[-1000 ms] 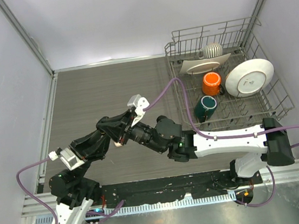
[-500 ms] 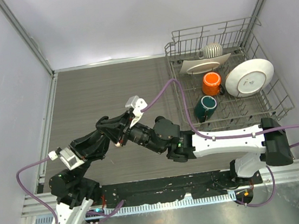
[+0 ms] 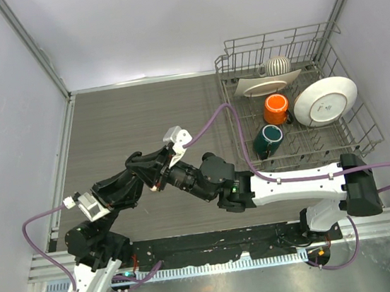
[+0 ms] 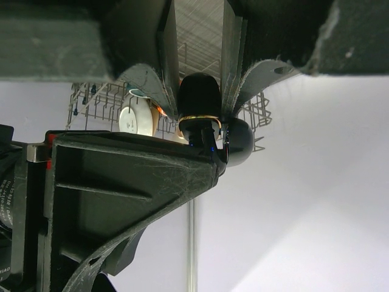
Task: Insert the wireless bluetooth earbuds into the charging case
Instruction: Place the earbud in the charging case.
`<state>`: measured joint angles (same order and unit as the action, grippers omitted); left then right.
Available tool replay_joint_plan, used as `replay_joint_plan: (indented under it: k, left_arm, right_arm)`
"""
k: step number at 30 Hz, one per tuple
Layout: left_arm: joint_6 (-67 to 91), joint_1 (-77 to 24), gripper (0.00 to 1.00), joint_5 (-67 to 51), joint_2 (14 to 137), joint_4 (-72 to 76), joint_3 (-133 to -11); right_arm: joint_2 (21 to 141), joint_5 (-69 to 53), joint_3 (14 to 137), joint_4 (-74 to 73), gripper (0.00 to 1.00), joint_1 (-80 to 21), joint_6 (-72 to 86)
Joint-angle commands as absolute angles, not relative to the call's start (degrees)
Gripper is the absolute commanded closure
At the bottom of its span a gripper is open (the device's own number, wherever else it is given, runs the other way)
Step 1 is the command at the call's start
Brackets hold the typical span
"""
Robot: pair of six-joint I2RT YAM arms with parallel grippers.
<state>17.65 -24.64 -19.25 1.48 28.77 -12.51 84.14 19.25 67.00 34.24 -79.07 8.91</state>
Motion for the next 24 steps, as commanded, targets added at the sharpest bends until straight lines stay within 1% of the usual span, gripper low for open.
replay_joint_plan:
  k: [1,4,5,20,23,24]
  left_arm:
    - [17.9,-24.5,1.00,-16.8,0.7,35.1,-12.7]
    - [17.8,-24.5,1.00,-16.3,0.7,35.1,-12.6]
    - [17.7,-24.5,1.00,-16.2,-1.1,35.1,-12.6]
    - [17.8,-24.5,1.00,-16.0,-0.8,36.1,-12.4]
    - [17.8,-24.5,1.00,-16.3,-0.8,36.1,-12.4]
    - [17.8,-24.5,1.00,-16.3,-0.8,36.1,-12.4]
  right_arm:
    - [82.5,22.2,67.0,33.4,0.99,-79.4,7.2]
    - [82.1,23.0,66.4,34.3,0.99,-79.4,7.2]
    - [81.9,23.3,66.4,34.5,0.99,-79.4,7.2]
    - [82.1,25.4,66.5,34.6,0.99,-79.4,6.9]
    - [82.2,25.8,67.1,33.6,0.98,-79.4,6.6]
    - [82.2,25.8,67.3,33.2,0.96,-79.4,6.7]
